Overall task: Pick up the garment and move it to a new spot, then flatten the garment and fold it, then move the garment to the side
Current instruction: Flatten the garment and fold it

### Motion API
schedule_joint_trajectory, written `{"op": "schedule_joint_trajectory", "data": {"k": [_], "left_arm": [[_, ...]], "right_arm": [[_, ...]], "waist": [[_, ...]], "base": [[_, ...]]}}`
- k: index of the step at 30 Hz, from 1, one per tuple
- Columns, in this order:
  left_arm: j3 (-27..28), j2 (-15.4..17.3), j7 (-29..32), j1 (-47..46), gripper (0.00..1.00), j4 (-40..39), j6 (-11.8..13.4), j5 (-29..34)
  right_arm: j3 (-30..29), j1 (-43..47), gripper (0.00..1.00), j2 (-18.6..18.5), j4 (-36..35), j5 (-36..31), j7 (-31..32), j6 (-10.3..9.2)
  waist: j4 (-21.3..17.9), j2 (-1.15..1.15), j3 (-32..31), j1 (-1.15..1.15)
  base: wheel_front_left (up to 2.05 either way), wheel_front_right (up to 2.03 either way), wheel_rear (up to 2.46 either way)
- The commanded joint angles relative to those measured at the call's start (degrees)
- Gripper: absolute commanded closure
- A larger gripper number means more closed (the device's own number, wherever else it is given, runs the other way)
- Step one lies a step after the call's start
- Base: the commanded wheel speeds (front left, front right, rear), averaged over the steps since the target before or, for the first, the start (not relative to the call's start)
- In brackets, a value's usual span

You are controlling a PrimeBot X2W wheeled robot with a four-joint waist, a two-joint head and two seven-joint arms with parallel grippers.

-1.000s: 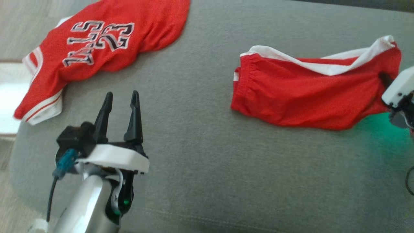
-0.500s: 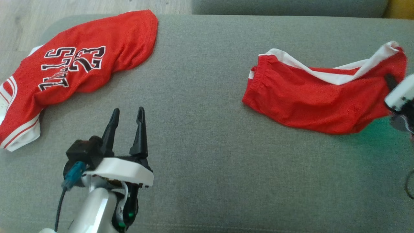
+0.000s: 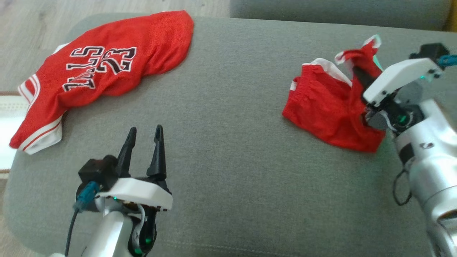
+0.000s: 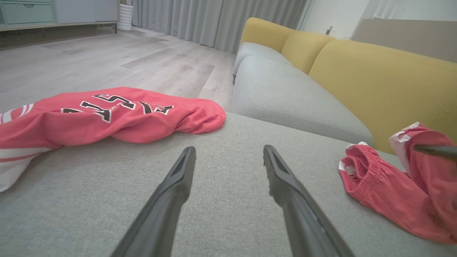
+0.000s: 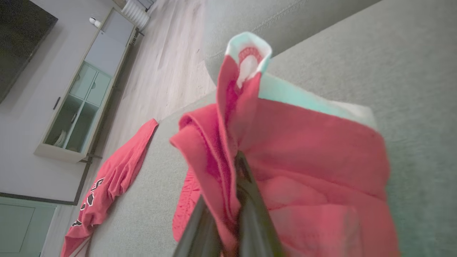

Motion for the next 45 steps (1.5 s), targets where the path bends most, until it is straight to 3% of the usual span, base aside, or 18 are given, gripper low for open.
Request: {"op": "schedule_joint_trajectory", "data": {"k": [1,10,11,12,13,17,22,25,29,31,35,39,40,42,45], "left_arm": [[2.6,0.2,-0.4,-1.6,0.00,-1.5,-0.3,0.7],[3.7,-0.9,-0.4,-2.2,0.00,-0.5,-1.3,1.6],[3.8,-1.0,-0.4,-2.2,0.00,-0.5,-1.4,1.7],[3.9,-1.1,-0.4,-2.2,0.00,-0.4,-1.4,1.9],[4.0,-1.2,-0.4,-2.2,0.00,-0.3,-1.5,1.9],[4.9,-1.4,-0.4,-1.9,0.00,-0.1,-1.6,2.3],[5.8,-1.6,-0.4,-1.3,0.00,-0.4,-1.9,2.7],[6.5,-1.7,-0.4,-0.8,0.00,-0.8,-1.9,3.0],[6.9,-1.9,-0.4,-0.3,0.00,-1.3,-2.3,3.3],[7.0,-2.0,-0.4,-0.2,0.00,-1.5,-2.4,3.4],[6.9,-2.1,-0.4,-0.2,0.00,-1.6,-2.7,3.5],[6.7,-2.3,-0.4,-0.6,0.00,-1.7,-3.0,3.8],[6.6,-2.3,-0.4,-0.7,0.00,-1.6,-3.1,3.8],[6.5,-2.3,-0.4,-1.0,0.00,-1.5,-3.3,3.9],[6.4,-2.4,-0.4,-1.4,0.00,-1.2,-3.3,4.0]], "right_arm": [[0.8,-2.9,1.00,1.2,-1.0,-0.4,-1.0,-0.04],[1.9,-4.7,1.00,6.4,5.3,-2.6,-5.9,-0.04],[2.2,-4.6,0.67,6.9,5.5,-2.6,-5.9,-0.04],[2.4,-4.5,0.06,7.4,5.4,-2.4,-5.7,-0.04],[2.7,-4.3,0.00,7.9,5.3,-2.3,-5.5,-0.04],[4.3,-3.2,0.00,9.0,2.2,-1.5,-5.7,-0.04],[4.3,-0.2,0.00,8.5,-7.4,3.2,-7.0,-0.04],[3.7,2.3,0.00,5.5,-15.2,6.1,-8.9,-0.04],[3.1,5.8,0.00,-1.6,-21.8,5.2,-13.7,-0.04],[3.5,7.5,0.00,-5.2,-22.8,2.6,-16.3,-0.04],[3.6,9.5,0.00,-8.5,-21.2,-0.6,-18.7,-0.04],[3.0,10.3,0.00,-8.5,-16.9,-2.1,-19.3,-0.04],[2.4,10.1,0.14,-7.9,-15.2,-1.7,-18.8,-0.04],[1.7,9.4,1.00,-6.9,-11.5,-1.5,-17.2,-0.04],[0.5,8.3,1.00,-4.0,-6.2,0.9,-12.4,-0.04]], "waist": [[0.6,0.00,0.3,0.00],[2.5,0.00,1.6,0.00],[2.5,0.00,1.6,0.00],[2.5,0.00,1.6,0.00],[2.3,0.00,1.5,0.00],[1.0,0.00,0.8,0.00],[-1.1,0.00,-0.5,0.00],[-2.4,0.00,-1.0,0.00],[-3.6,0.00,-1.4,0.00],[-3.8,0.00,-1.5,0.00],[-3.8,0.00,-1.4,0.00],[-3.1,0.00,-0.7,0.00],[-2.8,0.00,-0.5,0.00],[-2.1,0.00,0.0,0.00],[-0.8,0.00,0.4,0.00]], "base": [[0.00,0.00,0.00],[0.00,0.00,0.00],[0.00,0.00,0.00],[0.00,0.00,0.00],[0.00,0.00,0.00],[0.00,0.00,0.00],[0.00,0.00,0.00],[0.00,0.00,0.00],[0.00,0.00,0.00],[0.00,0.00,0.00],[0.00,0.00,0.00],[0.00,0.00,0.00],[0.00,0.00,0.00],[0.00,0.00,0.00],[0.00,0.00,0.00]]}}
